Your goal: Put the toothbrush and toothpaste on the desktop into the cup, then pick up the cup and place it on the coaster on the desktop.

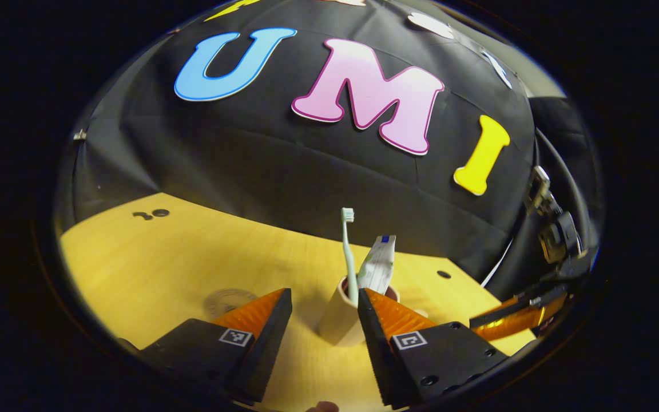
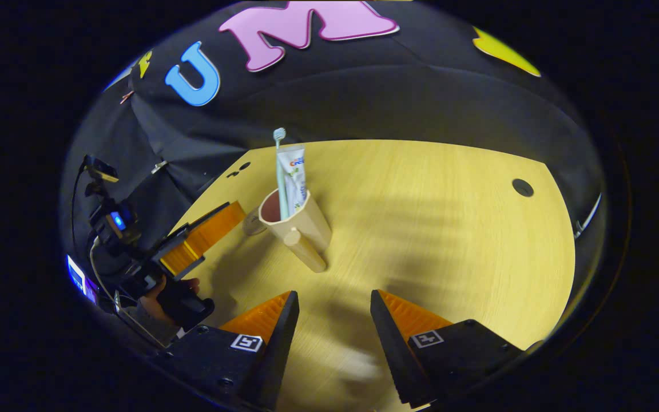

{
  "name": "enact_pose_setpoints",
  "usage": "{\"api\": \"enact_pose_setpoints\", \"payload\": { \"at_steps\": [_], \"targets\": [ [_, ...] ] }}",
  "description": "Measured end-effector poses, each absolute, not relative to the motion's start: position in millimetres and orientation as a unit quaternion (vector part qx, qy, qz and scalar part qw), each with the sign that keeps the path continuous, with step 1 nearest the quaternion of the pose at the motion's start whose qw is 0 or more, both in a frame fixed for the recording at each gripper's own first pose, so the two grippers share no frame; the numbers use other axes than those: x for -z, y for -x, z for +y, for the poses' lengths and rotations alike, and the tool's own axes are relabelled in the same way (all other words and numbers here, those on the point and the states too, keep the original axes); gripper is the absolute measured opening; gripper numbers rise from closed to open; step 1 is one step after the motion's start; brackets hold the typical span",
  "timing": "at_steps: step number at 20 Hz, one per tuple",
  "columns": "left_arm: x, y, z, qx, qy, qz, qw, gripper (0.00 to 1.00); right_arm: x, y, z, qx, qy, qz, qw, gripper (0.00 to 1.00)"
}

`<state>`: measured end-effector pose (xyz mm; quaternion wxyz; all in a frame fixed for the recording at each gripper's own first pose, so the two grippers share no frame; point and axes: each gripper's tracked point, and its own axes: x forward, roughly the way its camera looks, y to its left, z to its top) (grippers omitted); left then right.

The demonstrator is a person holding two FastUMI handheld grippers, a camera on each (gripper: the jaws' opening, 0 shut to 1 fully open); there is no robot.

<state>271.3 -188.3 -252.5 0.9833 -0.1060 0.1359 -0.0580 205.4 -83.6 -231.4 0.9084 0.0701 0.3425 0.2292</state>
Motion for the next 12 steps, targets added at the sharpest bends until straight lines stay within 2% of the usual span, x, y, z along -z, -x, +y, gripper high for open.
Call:
{"api": "enact_pose_setpoints", "payload": {
  "at_steps": [4,8,12],
  "targets": [
    [258,-206,-155,0.045,0.069,0.169,0.982,0.81,230,-222,-64,-0.25,0.001,0.367,0.896,0.81],
    [258,-150,-143,0.031,0.078,0.196,0.977,0.82,236,-241,-46,-0.259,0.061,0.392,0.881,0.81],
    [256,-125,-139,0.008,0.093,0.209,0.973,0.82,245,-257,-28,-0.263,0.075,0.416,0.867,0.81]
  ]
}}
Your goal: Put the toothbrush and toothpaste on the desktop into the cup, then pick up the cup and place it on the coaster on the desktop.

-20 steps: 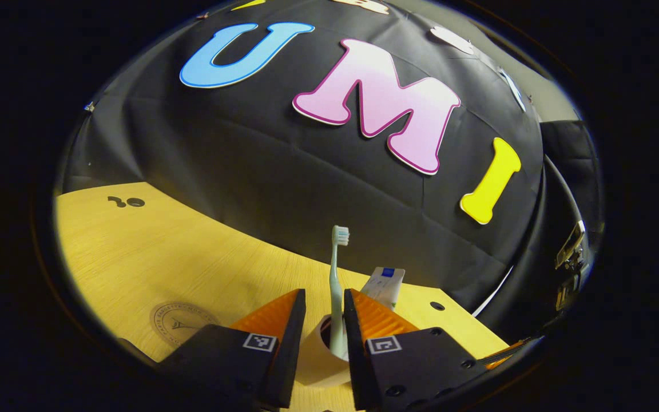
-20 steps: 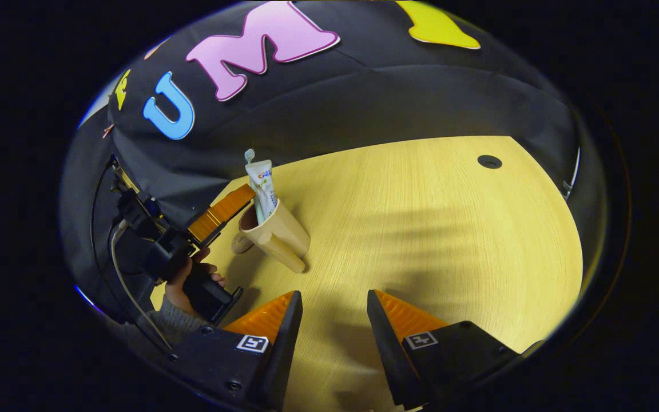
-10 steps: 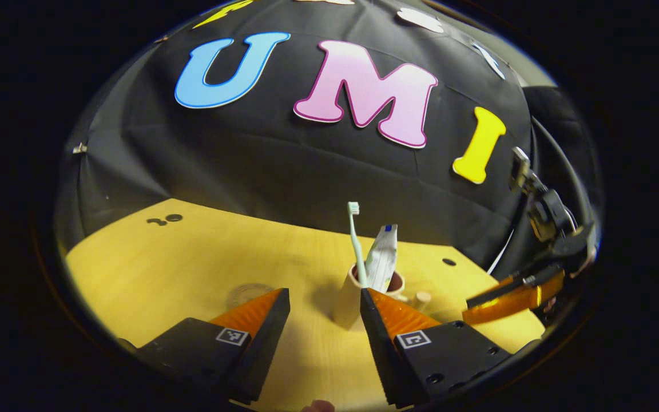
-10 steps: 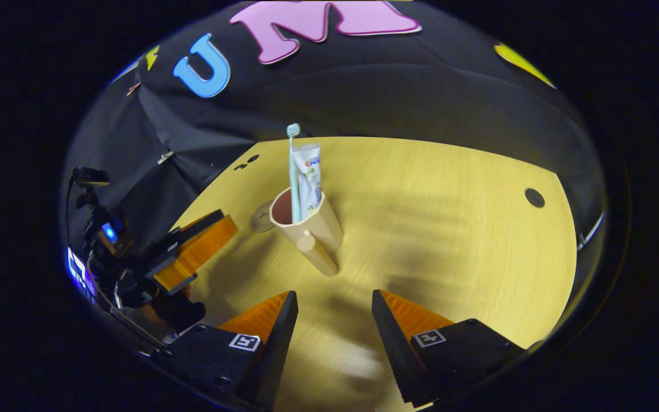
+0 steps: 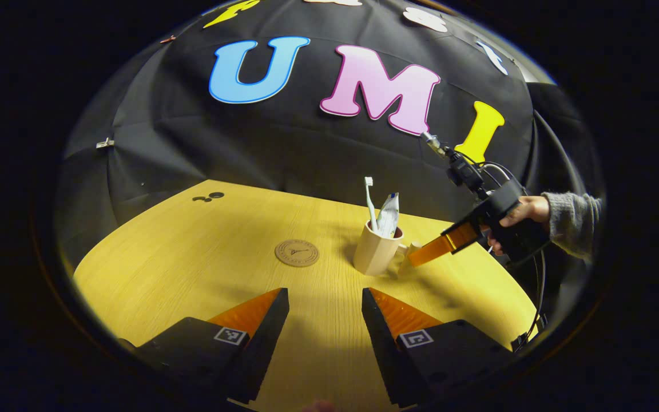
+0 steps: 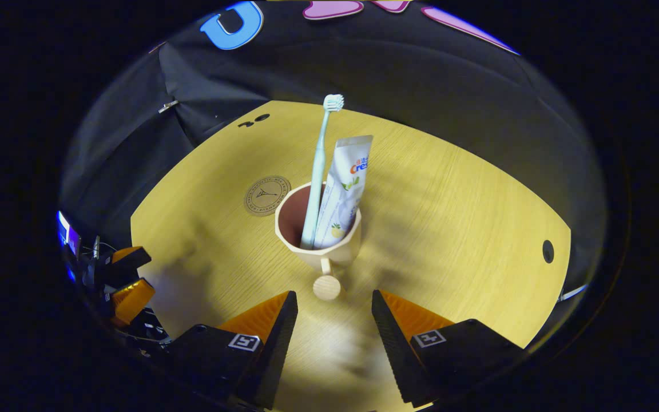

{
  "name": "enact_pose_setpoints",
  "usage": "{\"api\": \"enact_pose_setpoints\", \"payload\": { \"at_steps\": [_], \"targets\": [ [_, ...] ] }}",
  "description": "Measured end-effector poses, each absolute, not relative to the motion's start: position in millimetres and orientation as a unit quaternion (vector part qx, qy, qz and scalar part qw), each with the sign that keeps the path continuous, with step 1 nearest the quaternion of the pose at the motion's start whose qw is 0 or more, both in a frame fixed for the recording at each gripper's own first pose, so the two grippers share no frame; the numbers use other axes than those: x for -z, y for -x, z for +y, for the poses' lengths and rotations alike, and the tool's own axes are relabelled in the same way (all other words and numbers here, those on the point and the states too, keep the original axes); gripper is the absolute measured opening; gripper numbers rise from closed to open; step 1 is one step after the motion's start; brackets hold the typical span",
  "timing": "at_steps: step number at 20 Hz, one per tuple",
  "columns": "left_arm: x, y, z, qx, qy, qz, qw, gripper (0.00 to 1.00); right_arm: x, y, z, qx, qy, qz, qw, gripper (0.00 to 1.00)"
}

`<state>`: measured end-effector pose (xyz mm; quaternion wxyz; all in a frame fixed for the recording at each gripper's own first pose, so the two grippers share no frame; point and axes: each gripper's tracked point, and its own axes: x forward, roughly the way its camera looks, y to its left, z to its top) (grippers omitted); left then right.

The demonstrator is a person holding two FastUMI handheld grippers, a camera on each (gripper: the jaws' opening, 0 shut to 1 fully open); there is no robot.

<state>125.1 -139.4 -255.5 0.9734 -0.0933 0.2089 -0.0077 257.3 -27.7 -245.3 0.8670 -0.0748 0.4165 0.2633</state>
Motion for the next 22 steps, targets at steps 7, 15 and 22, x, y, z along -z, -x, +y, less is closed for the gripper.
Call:
{"api": "enact_pose_setpoints", "payload": {
  "at_steps": [7,15,22],
  "targets": [
    [260,-104,-114,-0.031,0.106,0.208,0.972,0.82,285,-271,-12,-0.265,0.127,0.467,0.834,0.81],
    [265,-100,-103,-0.042,0.123,0.206,0.97,0.82,300,-290,-3,-0.256,0.14,0.48,0.827,0.73],
    [264,-107,-100,-0.043,0.132,0.201,0.97,0.82,301,-291,-7,-0.261,0.172,0.464,0.829,0.33]
  ]
}}
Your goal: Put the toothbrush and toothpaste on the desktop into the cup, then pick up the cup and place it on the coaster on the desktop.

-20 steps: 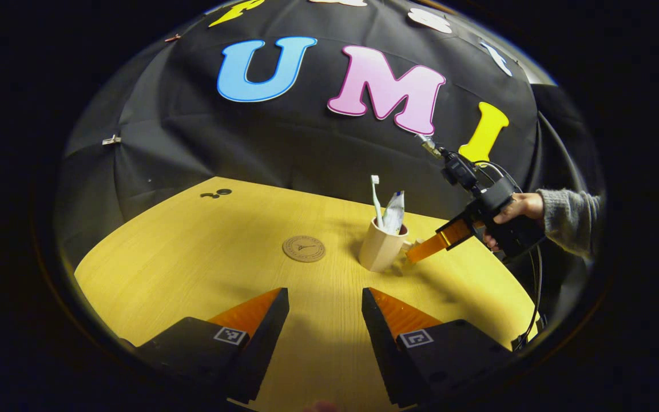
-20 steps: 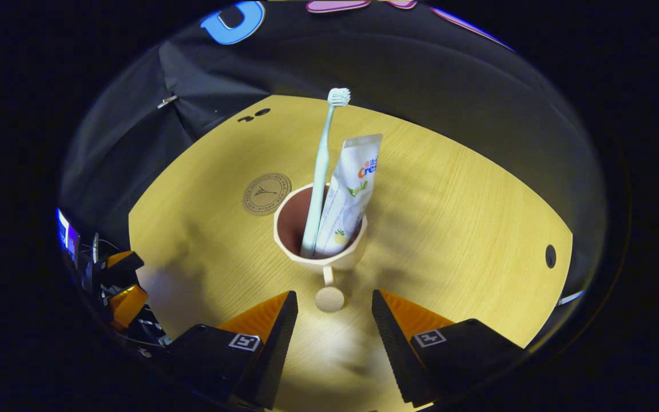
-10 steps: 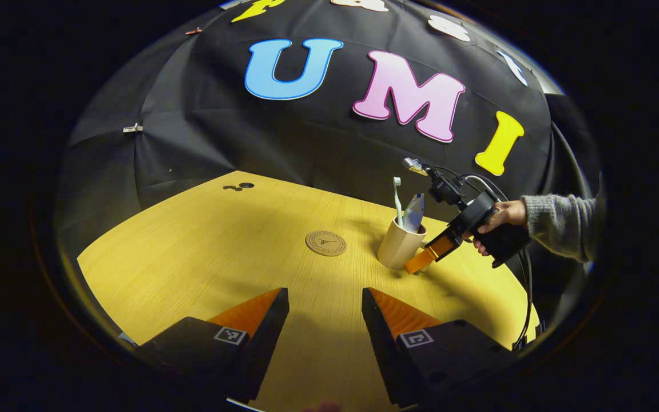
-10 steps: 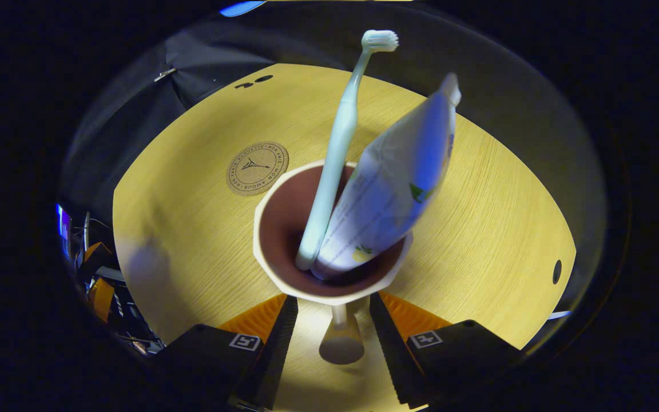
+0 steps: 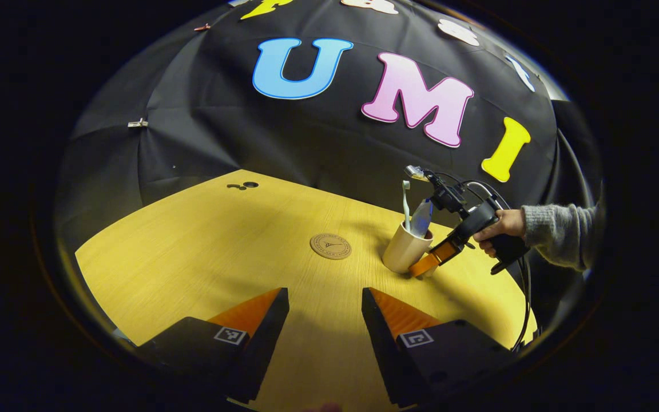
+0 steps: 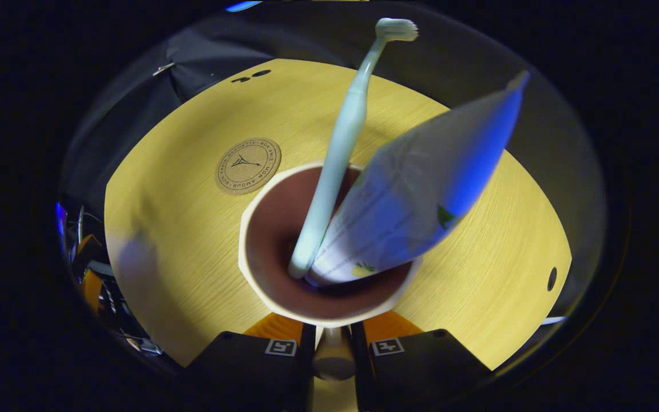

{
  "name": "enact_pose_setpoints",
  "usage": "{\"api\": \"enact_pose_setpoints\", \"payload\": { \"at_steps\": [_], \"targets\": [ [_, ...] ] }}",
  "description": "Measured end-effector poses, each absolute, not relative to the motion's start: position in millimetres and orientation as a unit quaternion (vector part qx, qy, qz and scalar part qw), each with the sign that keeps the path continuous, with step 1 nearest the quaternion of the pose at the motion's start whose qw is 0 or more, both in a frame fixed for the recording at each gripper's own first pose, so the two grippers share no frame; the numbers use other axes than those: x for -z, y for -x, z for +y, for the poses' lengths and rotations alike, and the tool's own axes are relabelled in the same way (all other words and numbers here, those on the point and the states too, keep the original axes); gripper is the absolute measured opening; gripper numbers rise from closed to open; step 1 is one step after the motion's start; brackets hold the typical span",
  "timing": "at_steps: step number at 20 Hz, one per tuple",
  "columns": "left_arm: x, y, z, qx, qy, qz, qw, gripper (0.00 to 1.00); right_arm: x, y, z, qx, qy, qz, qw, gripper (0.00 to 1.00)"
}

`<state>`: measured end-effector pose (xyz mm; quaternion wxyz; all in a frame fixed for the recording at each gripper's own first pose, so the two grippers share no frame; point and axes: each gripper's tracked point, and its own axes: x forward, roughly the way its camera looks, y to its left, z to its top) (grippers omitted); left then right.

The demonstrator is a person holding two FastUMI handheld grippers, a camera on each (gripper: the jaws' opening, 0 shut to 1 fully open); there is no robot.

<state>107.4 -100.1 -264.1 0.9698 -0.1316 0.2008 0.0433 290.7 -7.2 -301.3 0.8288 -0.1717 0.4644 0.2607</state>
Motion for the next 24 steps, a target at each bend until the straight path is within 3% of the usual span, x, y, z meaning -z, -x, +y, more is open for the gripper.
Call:
{"api": "enact_pose_setpoints", "payload": {
  "at_steps": [9,24],
  "targets": [
    [263,-103,-93,-0.044,0.129,0.2,0.97,0.82,279,-287,3,-0.259,0.136,0.455,0.841,0.31],
    [265,-72,-44,-0.088,0.143,0.203,0.965,0.82,262,-310,128,-0.312,0.147,0.435,0.831,0.31]
  ]
}}
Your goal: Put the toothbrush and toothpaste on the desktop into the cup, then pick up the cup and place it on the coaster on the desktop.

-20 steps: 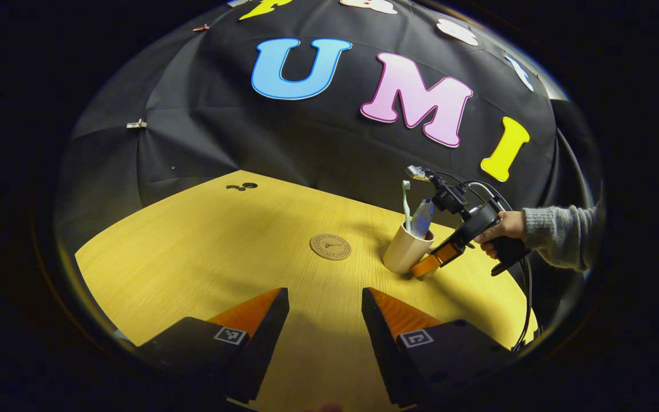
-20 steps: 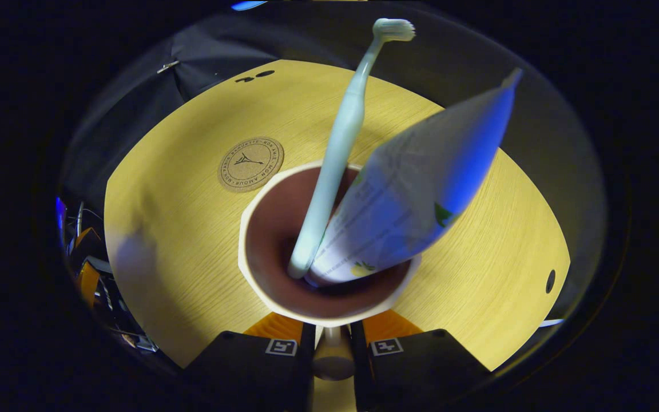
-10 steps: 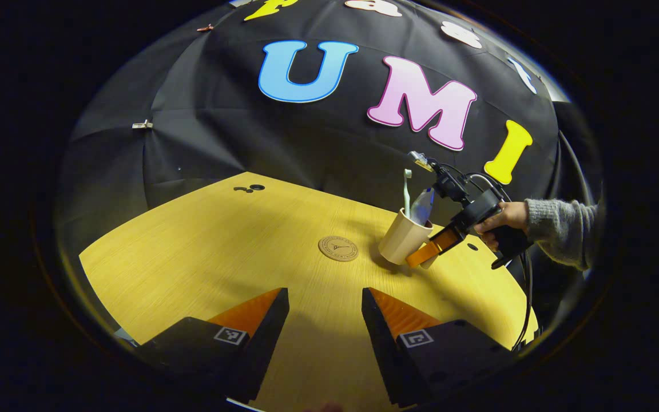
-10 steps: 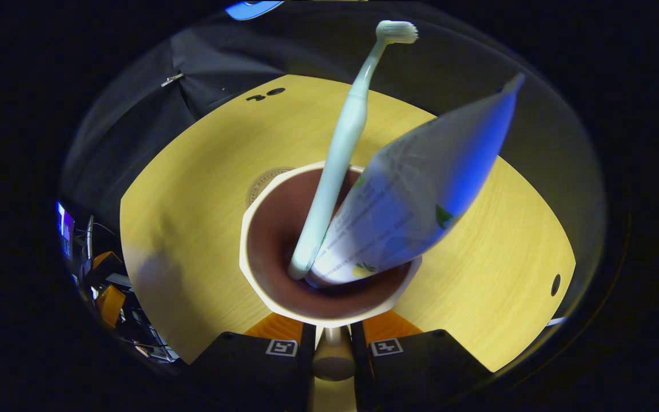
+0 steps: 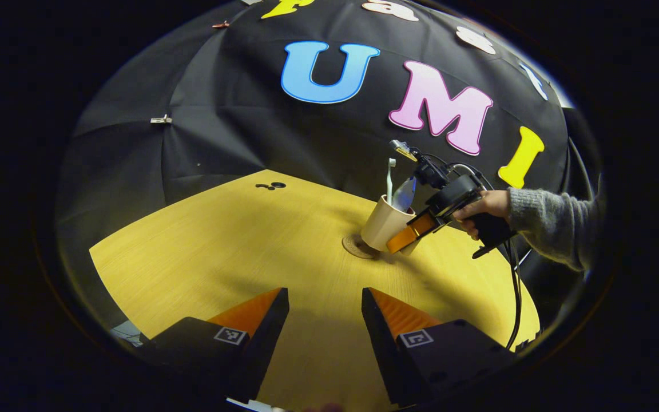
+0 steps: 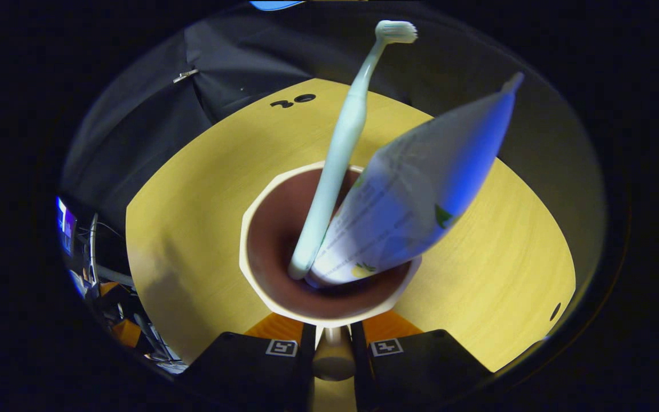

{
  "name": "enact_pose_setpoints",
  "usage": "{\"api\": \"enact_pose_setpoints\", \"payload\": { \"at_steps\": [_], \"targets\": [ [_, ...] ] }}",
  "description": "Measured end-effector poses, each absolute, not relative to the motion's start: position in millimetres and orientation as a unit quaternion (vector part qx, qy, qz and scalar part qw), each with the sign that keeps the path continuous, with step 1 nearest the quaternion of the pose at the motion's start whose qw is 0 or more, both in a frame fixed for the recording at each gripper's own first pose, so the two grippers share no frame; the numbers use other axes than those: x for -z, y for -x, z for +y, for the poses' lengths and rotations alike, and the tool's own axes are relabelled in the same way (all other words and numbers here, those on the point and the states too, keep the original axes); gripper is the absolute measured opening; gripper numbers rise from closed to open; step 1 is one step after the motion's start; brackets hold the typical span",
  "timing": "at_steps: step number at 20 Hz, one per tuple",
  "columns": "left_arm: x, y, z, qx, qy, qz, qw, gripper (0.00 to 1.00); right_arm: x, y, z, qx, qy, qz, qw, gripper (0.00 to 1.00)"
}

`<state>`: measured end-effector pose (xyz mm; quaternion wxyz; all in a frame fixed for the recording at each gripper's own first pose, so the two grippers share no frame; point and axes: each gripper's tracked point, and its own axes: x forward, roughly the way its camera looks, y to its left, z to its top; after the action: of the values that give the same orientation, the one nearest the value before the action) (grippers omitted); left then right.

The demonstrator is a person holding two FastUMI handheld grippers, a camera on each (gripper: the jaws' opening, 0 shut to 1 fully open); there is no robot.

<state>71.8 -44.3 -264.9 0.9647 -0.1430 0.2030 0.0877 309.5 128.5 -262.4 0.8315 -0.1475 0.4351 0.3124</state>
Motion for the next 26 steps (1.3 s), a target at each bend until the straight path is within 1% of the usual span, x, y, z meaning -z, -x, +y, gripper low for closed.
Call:
{"api": "enact_pose_setpoints", "payload": {
  "at_steps": [7,18,19,20,21,22,23,24,25,26],
  "targets": [
    [271,-66,-25,-0.105,0.159,0.208,0.959,0.82,283,-319,159,-0.299,0.176,0.454,0.821,0.31],
    [270,-76,-19,-0.091,0.161,0.208,0.96,0.82,285,-324,163,-0.29,0.178,0.467,0.816,0.31],
    [268,-77,-18,-0.09,0.161,0.207,0.961,0.82,284,-323,163,-0.29,0.177,0.468,0.816,0.26],
    [268,-75,-18,-0.091,0.16,0.206,0.961,0.82,281,-320,163,-0.294,0.172,0.469,0.815,0.27],
    [267,-74,-17,-0.09,0.161,0.206,0.961,0.82,279,-317,162,-0.298,0.166,0.471,0.814,0.34],
    [267,-73,-17,-0.09,0.161,0.207,0.961,0.82,276,-316,162,-0.299,0.162,0.469,0.815,0.47],
    [267,-73,-17,-0.09,0.16,0.209,0.96,0.82,272,-316,161,-0.298,0.161,0.465,0.818,0.41],
    [266,-72,-17,-0.091,0.16,0.21,0.96,0.82,268,-316,161,-0.298,0.16,0.459,0.821,0.54],
    [265,-72,-17,-0.09,0.16,0.21,0.96,0.82,263,-315,162,-0.299,0.158,0.454,0.824,0.49],
    [263,-70,-18,-0.089,0.159,0.21,0.961,0.82,258,-314,159,-0.298,0.157,0.45,0.827,0.55]
  ]
}}
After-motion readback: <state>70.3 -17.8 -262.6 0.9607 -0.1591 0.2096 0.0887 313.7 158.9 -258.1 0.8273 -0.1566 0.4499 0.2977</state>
